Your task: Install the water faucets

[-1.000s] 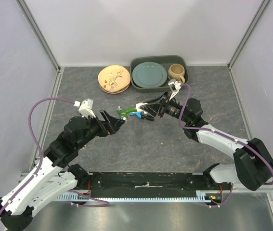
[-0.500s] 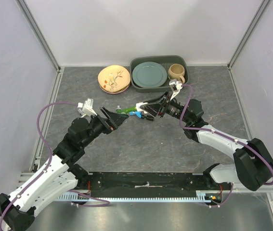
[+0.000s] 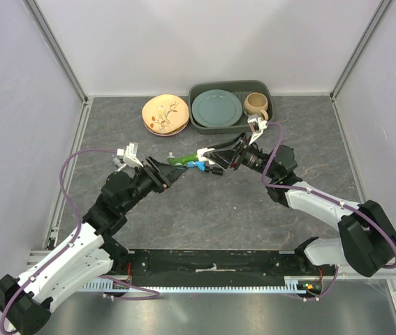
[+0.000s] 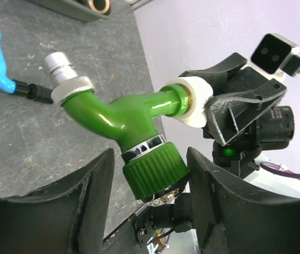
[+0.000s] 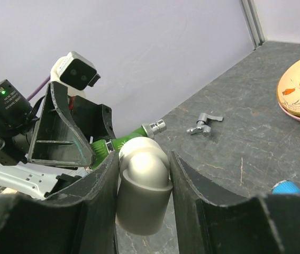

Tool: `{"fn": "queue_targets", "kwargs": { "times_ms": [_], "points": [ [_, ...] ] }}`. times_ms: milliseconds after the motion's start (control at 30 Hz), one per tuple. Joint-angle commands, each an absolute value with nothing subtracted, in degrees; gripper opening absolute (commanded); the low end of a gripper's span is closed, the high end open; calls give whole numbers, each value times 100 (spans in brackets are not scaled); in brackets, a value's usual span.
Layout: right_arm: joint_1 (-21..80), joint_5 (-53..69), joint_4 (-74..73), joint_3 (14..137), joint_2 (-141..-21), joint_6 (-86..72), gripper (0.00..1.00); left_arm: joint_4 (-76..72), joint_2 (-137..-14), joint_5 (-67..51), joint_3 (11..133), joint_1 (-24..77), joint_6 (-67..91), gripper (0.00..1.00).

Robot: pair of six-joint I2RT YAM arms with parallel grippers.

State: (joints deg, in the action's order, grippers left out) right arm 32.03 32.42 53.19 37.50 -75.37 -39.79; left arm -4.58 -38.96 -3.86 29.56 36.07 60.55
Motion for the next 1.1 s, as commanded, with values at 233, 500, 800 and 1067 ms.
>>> {"fn": "queue_targets", "kwargs": {
  "times_ms": [233, 500, 800, 1067],
  "points": [
    [3217, 3595, 6793, 3692, -7550, -4833, 0, -1766, -3859, -413, 2418, 3577, 5081, 37],
    [3226, 3735, 7365, 3700, -7717, -5423, 0, -2452, -3797, -431, 2259, 3586, 4098, 10],
    [3217, 4236, 6654, 3990, -7858, -4738, 5, -2128, -3498, -132, 2689, 3586, 3209, 2],
    [3261, 4263, 6152, 4043, -7787, -4096, 35, -1767, -3445, 114, 2865, 3586, 2865, 2]
  ]
}}
